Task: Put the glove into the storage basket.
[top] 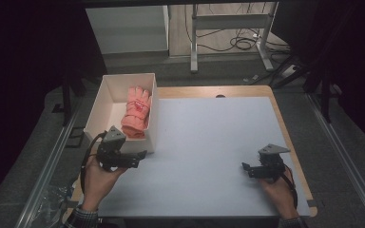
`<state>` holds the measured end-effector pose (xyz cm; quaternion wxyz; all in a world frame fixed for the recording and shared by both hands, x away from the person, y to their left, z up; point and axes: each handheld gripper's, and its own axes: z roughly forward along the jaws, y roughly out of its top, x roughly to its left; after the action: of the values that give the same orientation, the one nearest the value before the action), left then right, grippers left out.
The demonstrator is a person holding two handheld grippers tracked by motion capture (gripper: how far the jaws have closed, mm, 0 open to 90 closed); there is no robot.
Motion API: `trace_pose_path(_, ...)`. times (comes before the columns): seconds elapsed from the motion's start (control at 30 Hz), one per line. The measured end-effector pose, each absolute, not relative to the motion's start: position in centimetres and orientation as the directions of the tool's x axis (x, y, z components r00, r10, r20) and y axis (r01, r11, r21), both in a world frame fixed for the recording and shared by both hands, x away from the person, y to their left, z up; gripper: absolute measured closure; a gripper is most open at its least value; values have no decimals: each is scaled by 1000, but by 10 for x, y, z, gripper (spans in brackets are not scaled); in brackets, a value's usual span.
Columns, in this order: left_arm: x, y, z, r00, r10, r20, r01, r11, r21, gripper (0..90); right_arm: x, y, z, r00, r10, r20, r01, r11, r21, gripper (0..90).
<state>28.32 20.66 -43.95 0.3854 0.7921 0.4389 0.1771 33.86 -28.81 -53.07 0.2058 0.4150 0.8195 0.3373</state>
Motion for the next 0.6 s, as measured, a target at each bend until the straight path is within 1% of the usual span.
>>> trace_pose_path(0.13, 278, 204, -453, 554, 830, -63, 564, -319, 762, 65, 339, -288, -531, -571, 819, -58, 541, 428, 724, 142)
trace_pose_path(0.3, 274, 202, -473, 564, 820, -99, 571, -300, 764, 66, 339, -288, -531, -571, 819, -58, 541, 428, 724, 142)
trace_pose_path(0.6, 273, 191, -509, 572, 816, -81, 575, -328, 749, 51, 339, -288, -531, -571, 819, -58, 541, 428, 724, 142)
